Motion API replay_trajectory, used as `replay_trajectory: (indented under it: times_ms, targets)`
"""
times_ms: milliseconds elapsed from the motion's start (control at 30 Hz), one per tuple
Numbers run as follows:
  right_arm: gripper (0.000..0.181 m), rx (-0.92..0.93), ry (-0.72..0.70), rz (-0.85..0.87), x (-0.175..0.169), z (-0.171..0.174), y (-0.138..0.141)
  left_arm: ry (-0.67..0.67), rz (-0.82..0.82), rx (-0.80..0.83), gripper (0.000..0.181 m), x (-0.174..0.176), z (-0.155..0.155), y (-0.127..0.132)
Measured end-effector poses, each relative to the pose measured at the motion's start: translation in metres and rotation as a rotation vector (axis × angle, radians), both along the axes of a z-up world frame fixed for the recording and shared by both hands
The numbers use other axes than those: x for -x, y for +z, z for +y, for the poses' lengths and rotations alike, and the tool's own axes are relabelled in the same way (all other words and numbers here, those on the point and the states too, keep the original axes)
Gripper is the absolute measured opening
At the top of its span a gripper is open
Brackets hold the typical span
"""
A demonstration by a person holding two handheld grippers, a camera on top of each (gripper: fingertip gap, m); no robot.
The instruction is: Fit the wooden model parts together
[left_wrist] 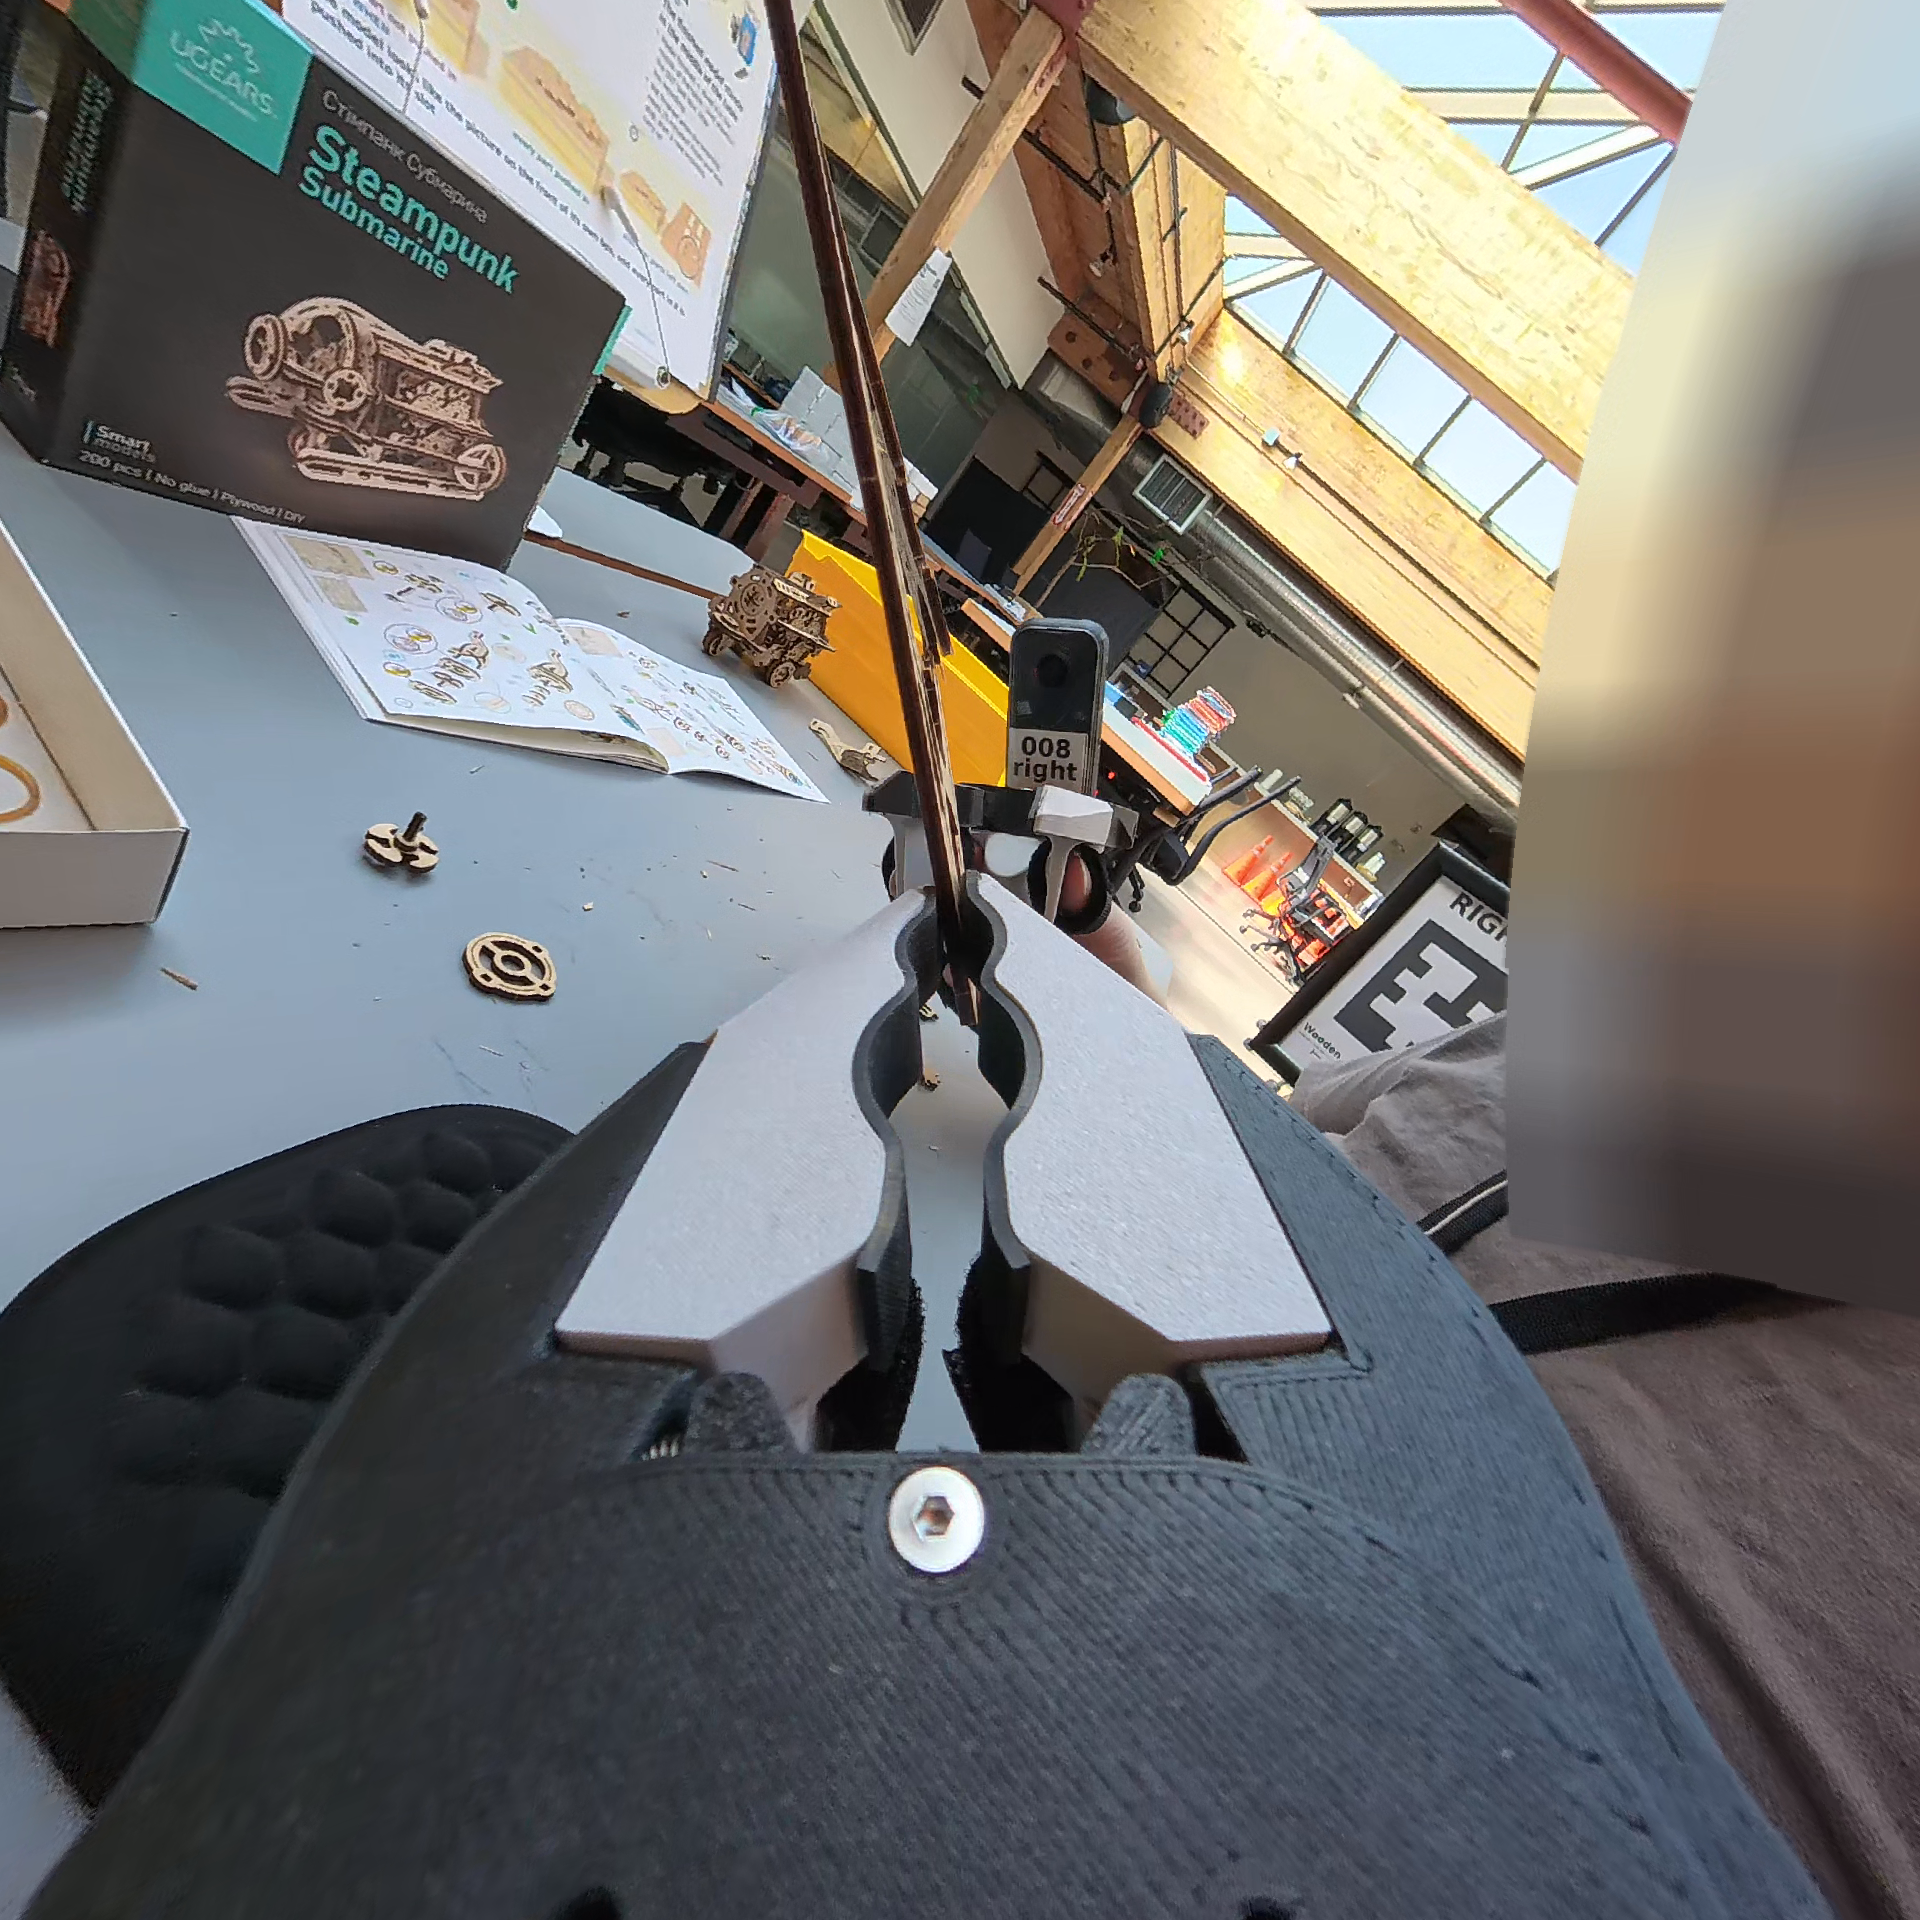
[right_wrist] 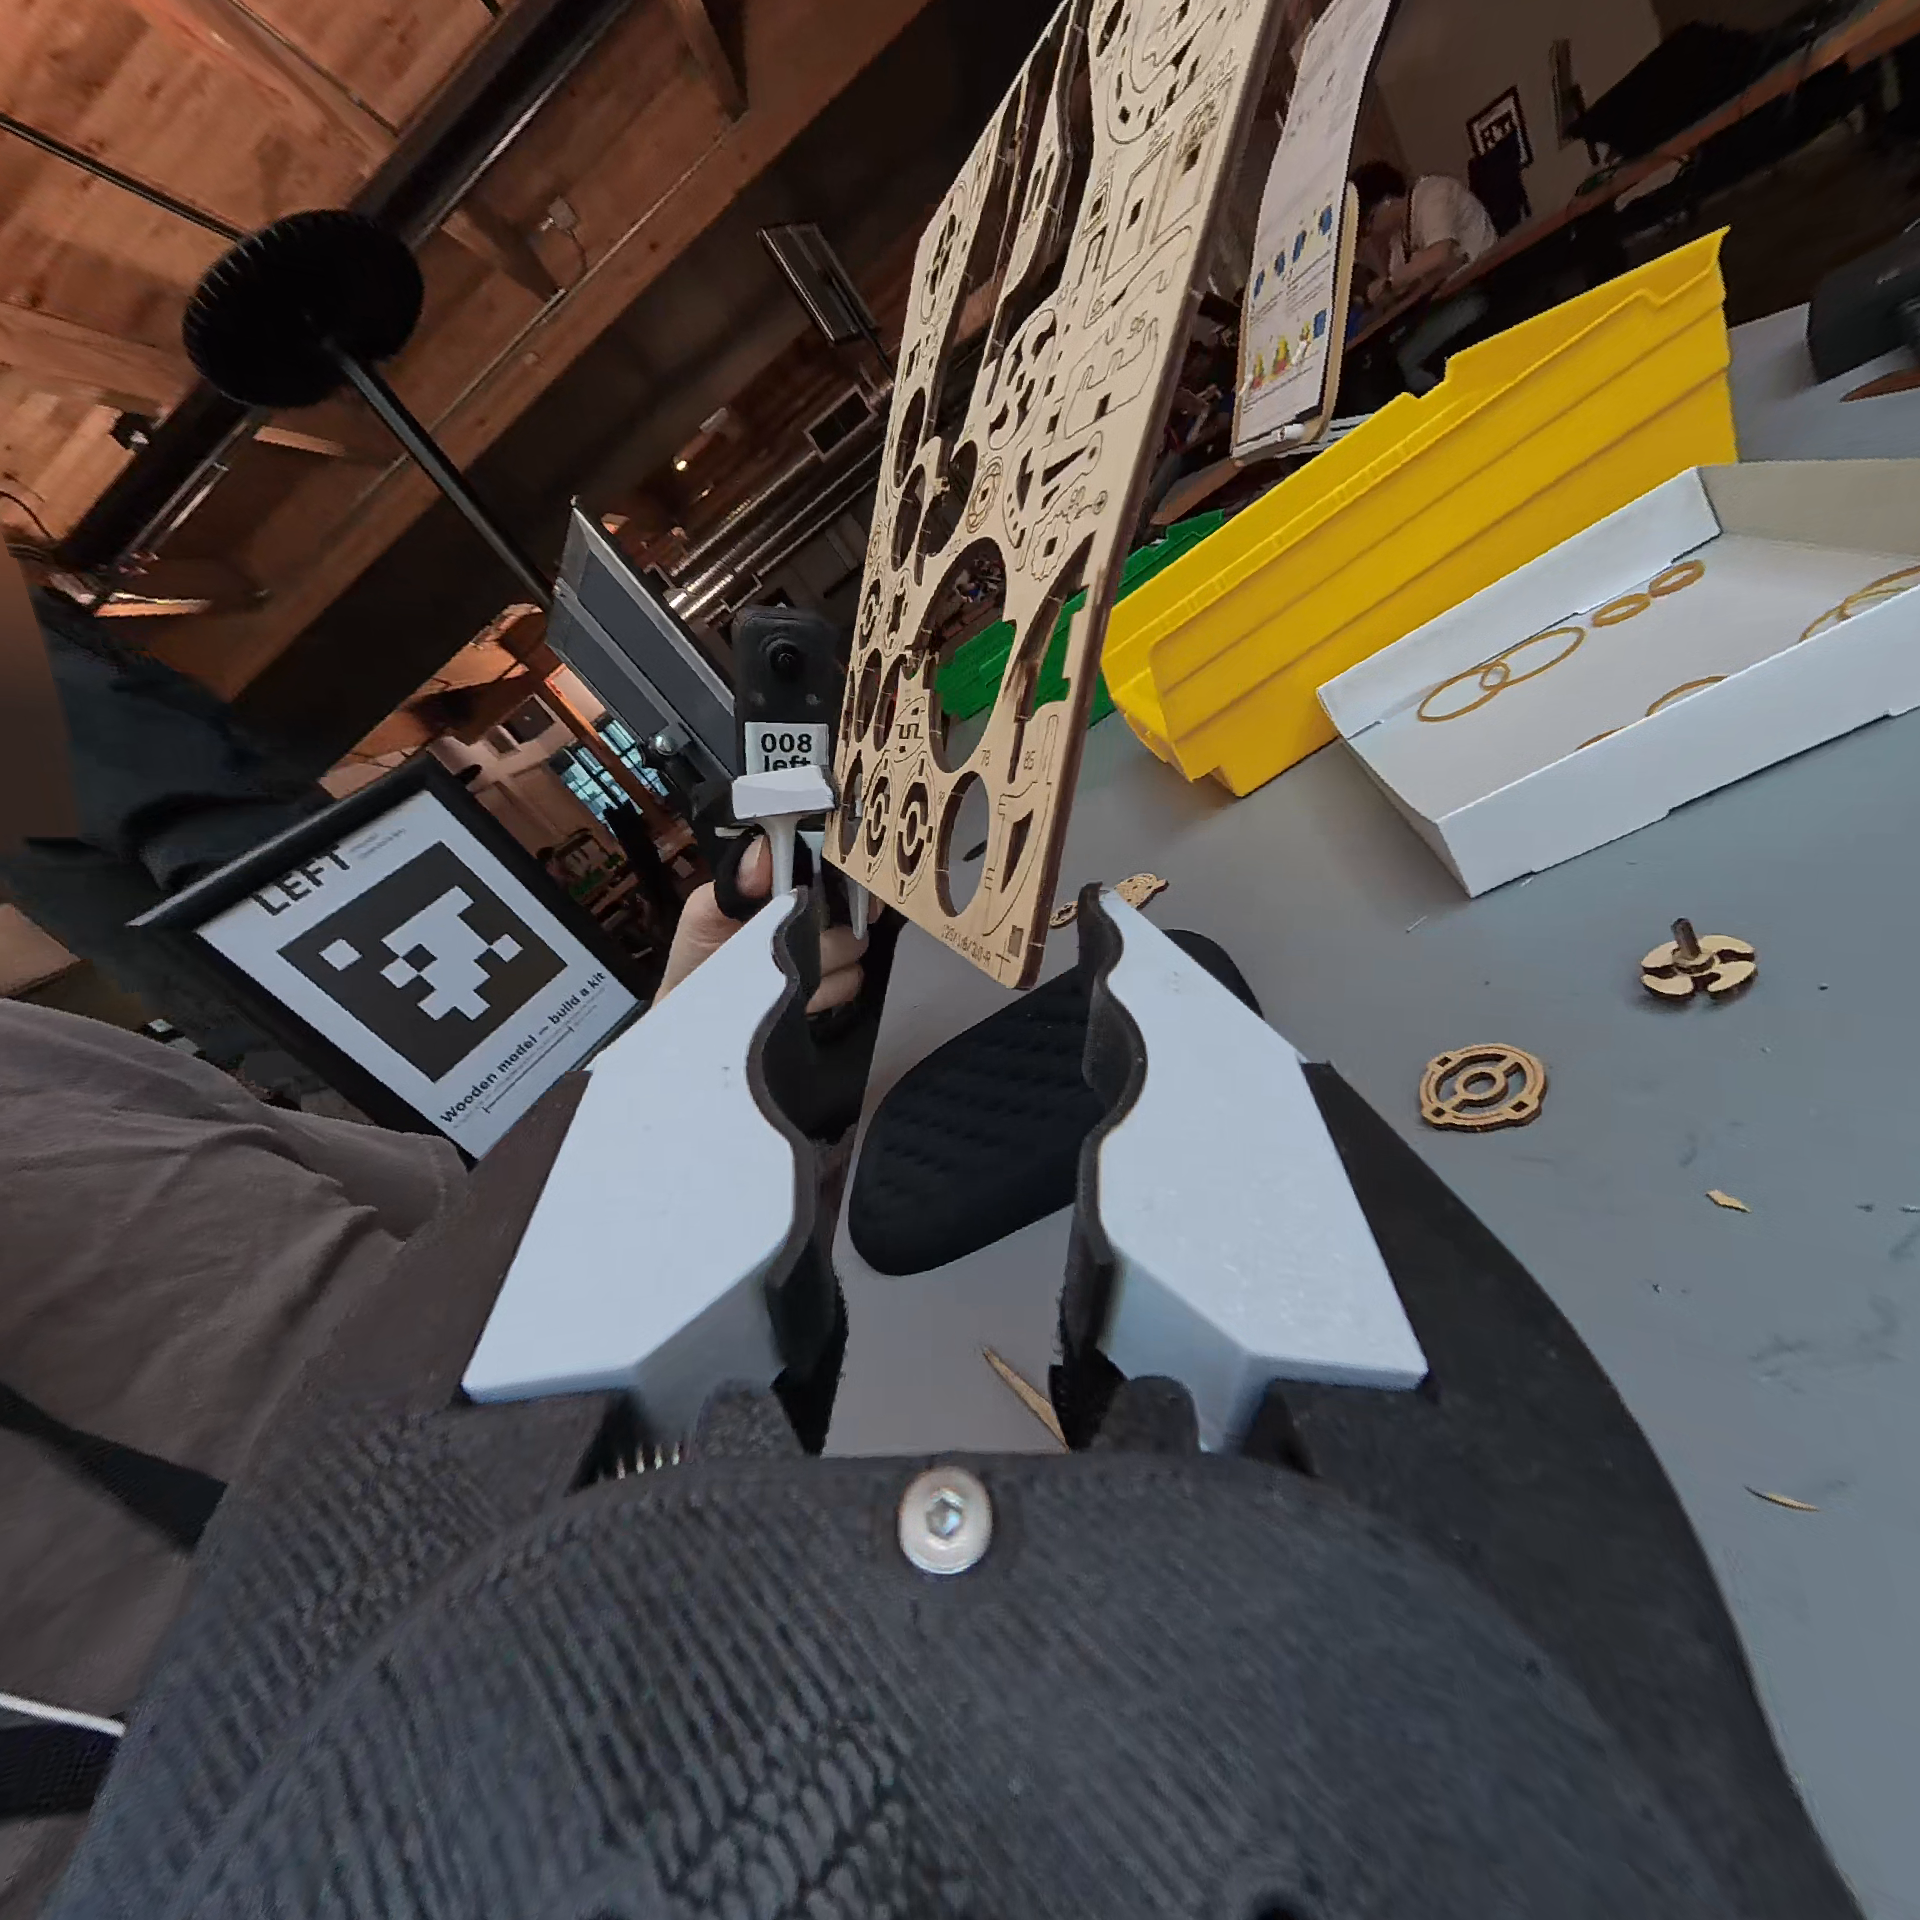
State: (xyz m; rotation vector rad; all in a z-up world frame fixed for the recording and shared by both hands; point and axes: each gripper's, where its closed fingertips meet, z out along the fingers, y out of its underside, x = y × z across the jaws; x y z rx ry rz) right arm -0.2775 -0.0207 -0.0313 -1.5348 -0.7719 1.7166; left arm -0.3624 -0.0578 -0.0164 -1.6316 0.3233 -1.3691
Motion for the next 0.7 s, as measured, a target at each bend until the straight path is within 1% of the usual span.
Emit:
replay_trajectory:
  times_ms: [133,233,467,700]
  targets:
    - [0.037,0.030,0.037,0.029,-0.001,-0.003,0.001,-0.017,0.004,0.002,0.001,-0.004,-0.001,-0.001]
    - [0.034,0.047,0.052,0.046,-0.003,-0.005,0.001,-0.023,0.009,0.004,0.001,-0.006,-0.002,-0.002]
    - [0.023,0.051,0.028,0.059,-0.011,-0.001,0.001,-0.028,0.017,0.012,0.001,-0.005,-0.003,-0.003]
    - [0.007,0.050,0.013,0.054,-0.014,0.002,-0.001,-0.031,0.005,0.018,0.001,-0.004,-0.004,-0.005]
